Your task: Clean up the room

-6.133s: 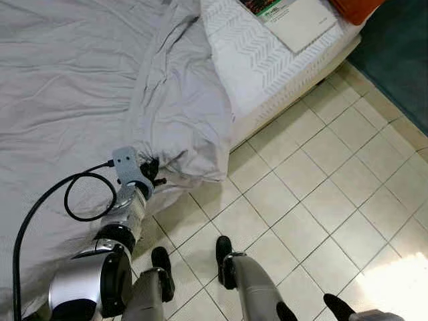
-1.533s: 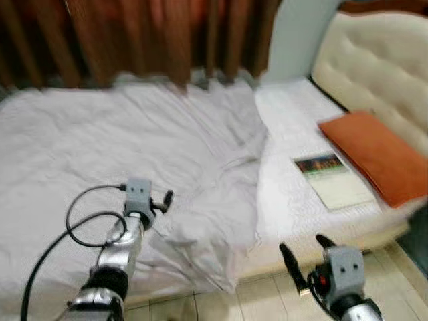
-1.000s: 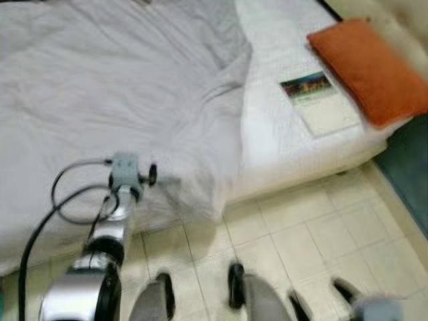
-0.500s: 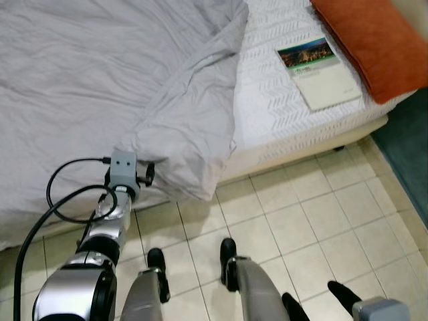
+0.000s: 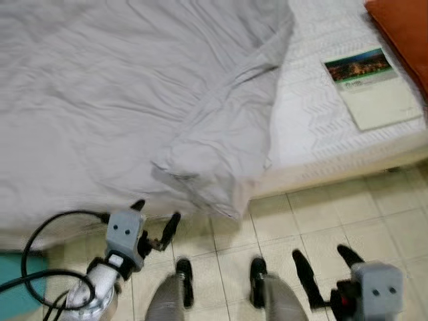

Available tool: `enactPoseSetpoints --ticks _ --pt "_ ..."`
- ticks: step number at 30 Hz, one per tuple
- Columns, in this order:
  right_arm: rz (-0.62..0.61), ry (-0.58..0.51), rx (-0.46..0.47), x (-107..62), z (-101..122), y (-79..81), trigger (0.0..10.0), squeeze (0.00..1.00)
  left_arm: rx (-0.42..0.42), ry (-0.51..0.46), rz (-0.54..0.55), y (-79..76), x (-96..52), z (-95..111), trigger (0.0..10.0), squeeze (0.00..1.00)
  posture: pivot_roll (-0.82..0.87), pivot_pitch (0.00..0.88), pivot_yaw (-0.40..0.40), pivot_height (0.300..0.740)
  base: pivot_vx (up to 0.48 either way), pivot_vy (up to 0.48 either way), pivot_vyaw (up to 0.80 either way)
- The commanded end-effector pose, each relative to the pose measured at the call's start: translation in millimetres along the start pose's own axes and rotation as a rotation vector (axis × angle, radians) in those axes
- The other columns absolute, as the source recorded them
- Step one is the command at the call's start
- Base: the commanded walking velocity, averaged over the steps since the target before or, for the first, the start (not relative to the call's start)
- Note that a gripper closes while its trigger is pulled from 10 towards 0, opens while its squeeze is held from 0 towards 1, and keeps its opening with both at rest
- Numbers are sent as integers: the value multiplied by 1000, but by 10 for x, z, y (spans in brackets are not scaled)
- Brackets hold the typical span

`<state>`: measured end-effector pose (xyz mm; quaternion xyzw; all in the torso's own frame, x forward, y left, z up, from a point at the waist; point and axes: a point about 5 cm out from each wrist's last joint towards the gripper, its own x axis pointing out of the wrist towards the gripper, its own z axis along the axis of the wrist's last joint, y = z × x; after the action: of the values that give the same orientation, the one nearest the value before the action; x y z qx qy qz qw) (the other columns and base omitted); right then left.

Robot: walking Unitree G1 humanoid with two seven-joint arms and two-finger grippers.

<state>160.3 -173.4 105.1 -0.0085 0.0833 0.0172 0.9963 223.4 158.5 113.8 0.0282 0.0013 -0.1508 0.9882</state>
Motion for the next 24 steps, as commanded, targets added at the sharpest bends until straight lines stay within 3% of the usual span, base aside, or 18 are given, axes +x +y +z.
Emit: enactPoseSetpoints --ticks 1,2,3,4,5,6,7,11,14,18,24 --pt "-28 28 10 -5 -114 -27 10000 0 15 58 42 48 -88 -83 10000 0 30 112 38 740 0 0 0" --pt "-35 0 22 159 -133 -20 10000 0 5 60 74 56 -58 -52 10000 0 49 26 24 740 0 0 0" --pt "-33 -23 21 242 -118 -14 10000 0 13 62 87 67 -39 -53 10000 0 59 0 10 740 0 0 0" --pt "-33 -23 21 242 -118 -14 10000 0 13 62 87 67 -39 -53 10000 0 59 0 10 740 0 0 0" --pt "-26 -63 13 394 -93 -8 10000 0 18 68 105 86 15 -85 10000 0 65 0 4 740 0 0 0" --pt "-26 -63 13 394 -93 -8 10000 0 18 68 105 86 15 -85 10000 0 65 0 4 740 0 0 0" --pt "-18 -92 -4 506 -89 -7 10000 0 16 70 128 106 72 -131 10000 0 72 0 -1 740 0 0 0" --pt "-23 -107 -9 615 -88 -23 10000 0 -5 57 152 128 148 -137 10000 0 76 0 -12 740 0 0 0" --pt "2 -155 -16 831 -23 -40 10000 0 -31 20 253 195 222 -89 10000 0 91 0 -44 740 0 0 0" --pt "31 -156 -24 898 -24 -43 10000 0 -50 21 233 165 277 -108 10000 0 93 0 -51 740 0 0 0" --pt "41 -161 -22 937 -19 -48 10000 0 -103 51 243 191 320 -181 10000 0 71 0 -40 740 480 0 0"
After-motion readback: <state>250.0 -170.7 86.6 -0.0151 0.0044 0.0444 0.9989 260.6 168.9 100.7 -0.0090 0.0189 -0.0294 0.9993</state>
